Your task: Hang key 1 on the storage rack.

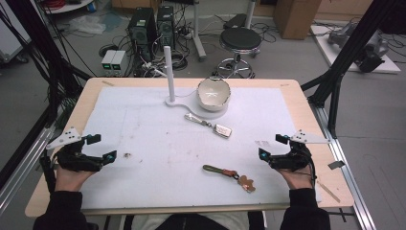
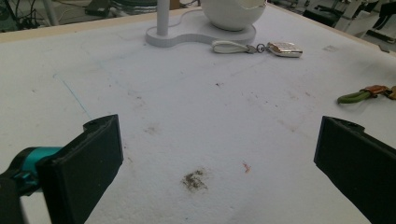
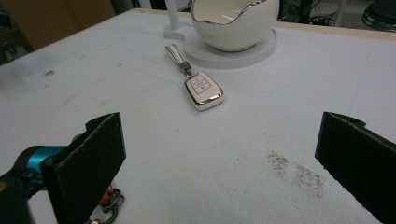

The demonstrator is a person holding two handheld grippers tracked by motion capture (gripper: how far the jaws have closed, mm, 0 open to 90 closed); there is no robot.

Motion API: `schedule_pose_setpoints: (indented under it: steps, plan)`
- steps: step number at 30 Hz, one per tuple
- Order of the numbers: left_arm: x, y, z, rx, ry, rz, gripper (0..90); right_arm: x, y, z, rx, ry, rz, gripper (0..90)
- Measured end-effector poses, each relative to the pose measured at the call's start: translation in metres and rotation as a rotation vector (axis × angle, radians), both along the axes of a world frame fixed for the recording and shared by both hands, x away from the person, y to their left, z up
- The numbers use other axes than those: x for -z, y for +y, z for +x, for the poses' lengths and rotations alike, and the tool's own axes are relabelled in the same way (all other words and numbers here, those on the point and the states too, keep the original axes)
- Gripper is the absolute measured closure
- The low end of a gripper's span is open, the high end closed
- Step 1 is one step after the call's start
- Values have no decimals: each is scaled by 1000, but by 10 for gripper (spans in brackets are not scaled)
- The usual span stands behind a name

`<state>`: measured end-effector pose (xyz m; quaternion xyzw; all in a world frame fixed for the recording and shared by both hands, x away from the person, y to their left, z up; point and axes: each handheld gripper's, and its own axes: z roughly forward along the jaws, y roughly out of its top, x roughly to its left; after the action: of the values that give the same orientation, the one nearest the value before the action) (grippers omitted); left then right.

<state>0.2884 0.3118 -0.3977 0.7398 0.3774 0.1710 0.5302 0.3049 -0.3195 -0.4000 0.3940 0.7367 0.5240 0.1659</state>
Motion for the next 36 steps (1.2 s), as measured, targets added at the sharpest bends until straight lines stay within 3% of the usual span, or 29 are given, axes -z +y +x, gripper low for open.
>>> schedule_pose_setpoints:
  steps: [22, 36]
  plan:
    - [4, -2, 1, 24, 37, 10, 17, 3, 5, 2, -11, 60, -64, 7]
    - [7, -2, 2, 27, 43, 8, 17, 3, 21, 3, -73, 88, -119, 7]
